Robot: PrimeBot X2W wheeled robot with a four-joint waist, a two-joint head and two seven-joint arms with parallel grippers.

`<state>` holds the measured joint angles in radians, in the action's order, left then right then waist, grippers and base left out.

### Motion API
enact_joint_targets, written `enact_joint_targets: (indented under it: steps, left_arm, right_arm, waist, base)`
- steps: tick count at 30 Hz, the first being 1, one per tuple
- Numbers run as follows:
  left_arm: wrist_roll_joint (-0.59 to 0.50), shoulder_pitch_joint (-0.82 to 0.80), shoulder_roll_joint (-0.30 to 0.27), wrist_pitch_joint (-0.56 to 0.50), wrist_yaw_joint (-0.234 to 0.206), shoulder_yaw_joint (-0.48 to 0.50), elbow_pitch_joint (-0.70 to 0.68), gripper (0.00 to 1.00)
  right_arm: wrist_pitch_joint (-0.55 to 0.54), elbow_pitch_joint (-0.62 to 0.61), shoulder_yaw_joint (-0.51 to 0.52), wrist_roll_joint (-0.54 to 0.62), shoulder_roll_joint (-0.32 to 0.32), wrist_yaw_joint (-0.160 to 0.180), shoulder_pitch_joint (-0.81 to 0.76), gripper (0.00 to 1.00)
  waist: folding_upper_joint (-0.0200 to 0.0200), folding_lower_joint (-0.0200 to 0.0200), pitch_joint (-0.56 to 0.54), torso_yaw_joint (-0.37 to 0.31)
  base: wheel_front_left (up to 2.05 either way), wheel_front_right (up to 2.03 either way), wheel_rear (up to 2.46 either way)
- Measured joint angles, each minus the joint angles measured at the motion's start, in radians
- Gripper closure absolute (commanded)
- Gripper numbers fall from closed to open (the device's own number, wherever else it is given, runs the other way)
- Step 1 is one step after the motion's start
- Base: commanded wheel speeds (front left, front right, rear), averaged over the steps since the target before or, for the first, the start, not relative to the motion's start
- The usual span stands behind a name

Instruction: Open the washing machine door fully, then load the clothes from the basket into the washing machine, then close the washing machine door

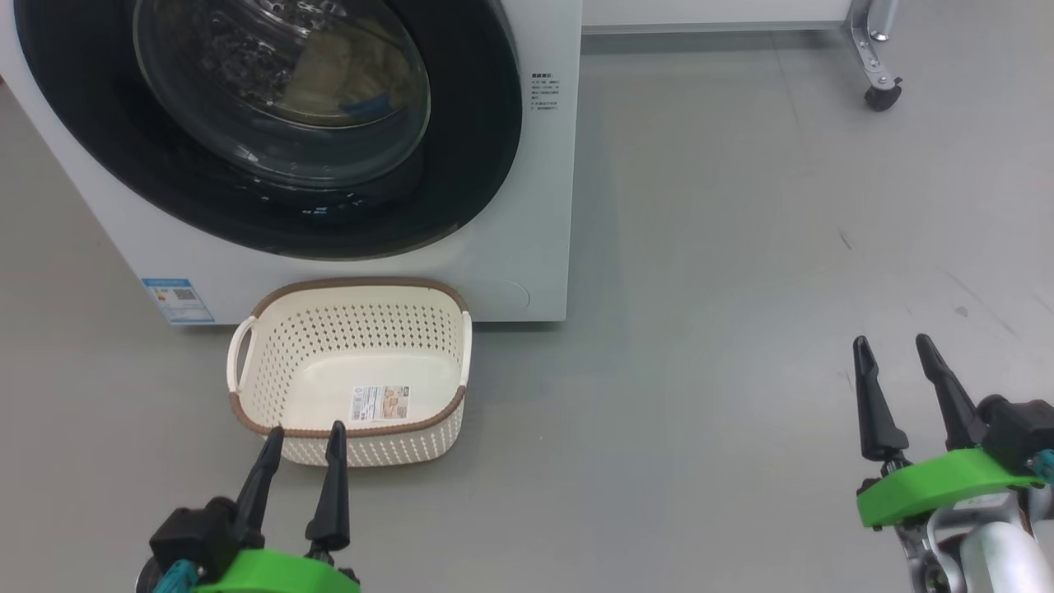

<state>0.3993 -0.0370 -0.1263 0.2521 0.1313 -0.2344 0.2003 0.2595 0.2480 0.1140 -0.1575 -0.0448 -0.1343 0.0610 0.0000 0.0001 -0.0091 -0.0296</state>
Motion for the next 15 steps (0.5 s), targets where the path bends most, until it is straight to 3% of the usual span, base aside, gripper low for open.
enact_joint_targets:
  steps: [4, 5, 15]
  left_arm:
    - [0.011, 0.0, 0.0, 0.0, 0.0, 0.0, 0.004, 0.0]
    - [0.016, 0.0, 0.002, 0.0, 0.0, 0.0, 0.008, 1.0]
    - [0.069, 0.069, 0.022, -0.016, 0.0, -0.007, 0.098, 1.0]
  right_arm:
    - [0.0, 0.0, 0.0, 0.0, 0.0, 0.0, 0.0, 0.0]
    - [0.0, 0.005, 0.0, 0.0, 0.0, 0.0, 0.0, 1.0]
    - [-0.019, 0.106, -0.007, -0.059, 0.02, 0.0, -0.075, 1.0]
  waist:
    - [0.0, 0.0, 0.0, 0.0]
    - [0.0, 0.0, 0.0, 0.0]
    - [0.0, 0.0, 0.001, 0.001]
  base:
    - [0.0, 0.0, 0.0]
    - [0.0, 0.0, 0.0]
    - [0.0, 0.0, 0.0]
